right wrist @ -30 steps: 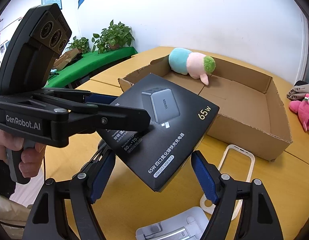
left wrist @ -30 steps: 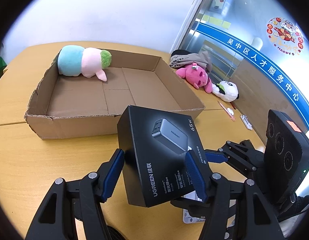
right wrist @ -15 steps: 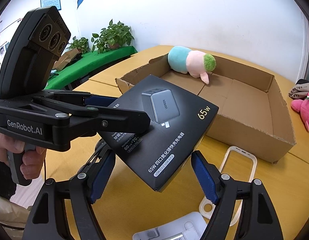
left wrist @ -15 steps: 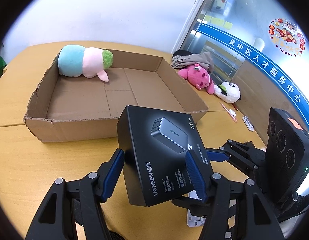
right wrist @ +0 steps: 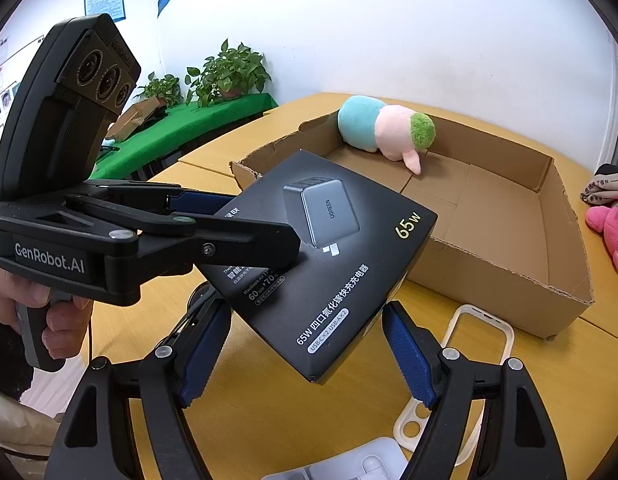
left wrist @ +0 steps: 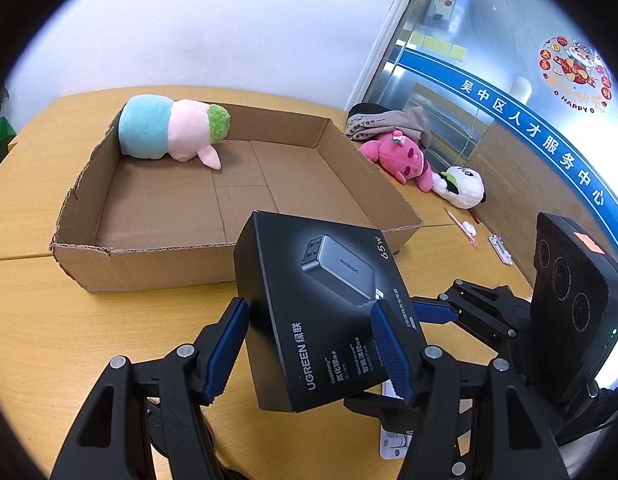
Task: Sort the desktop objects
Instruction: 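Lift the charger box with both grippers and carry it over the cardboard box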
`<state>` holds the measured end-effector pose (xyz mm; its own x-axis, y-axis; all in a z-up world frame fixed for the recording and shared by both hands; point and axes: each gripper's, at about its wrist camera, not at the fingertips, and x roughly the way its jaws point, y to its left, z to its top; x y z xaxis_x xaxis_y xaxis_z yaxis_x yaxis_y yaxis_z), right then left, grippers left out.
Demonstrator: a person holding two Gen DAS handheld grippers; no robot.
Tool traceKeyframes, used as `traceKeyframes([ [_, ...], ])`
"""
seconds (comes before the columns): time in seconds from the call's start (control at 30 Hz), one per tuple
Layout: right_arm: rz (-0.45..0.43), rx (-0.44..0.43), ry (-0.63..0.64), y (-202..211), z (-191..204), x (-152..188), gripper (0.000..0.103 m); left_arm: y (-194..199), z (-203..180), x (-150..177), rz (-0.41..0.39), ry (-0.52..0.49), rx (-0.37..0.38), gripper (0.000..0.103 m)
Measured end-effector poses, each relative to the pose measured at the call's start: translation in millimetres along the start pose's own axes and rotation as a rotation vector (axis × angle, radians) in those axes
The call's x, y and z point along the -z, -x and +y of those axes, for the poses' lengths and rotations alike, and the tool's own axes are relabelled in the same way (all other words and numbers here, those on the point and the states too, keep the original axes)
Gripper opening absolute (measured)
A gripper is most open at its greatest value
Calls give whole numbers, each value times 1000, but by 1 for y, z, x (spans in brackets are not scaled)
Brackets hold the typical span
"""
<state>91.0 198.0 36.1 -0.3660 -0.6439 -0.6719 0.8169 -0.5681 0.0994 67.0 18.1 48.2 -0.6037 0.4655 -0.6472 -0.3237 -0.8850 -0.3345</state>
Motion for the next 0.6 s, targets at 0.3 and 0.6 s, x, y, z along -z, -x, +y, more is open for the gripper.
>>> traceKeyframes([
  [0.3,-4,6,-8,2,-2,1,83,-1,-2,0,1,3,12,62],
  [0.6,-2,30,-20,5,-4,1,83,-2,-4,-2,-1,-18,39,62],
])
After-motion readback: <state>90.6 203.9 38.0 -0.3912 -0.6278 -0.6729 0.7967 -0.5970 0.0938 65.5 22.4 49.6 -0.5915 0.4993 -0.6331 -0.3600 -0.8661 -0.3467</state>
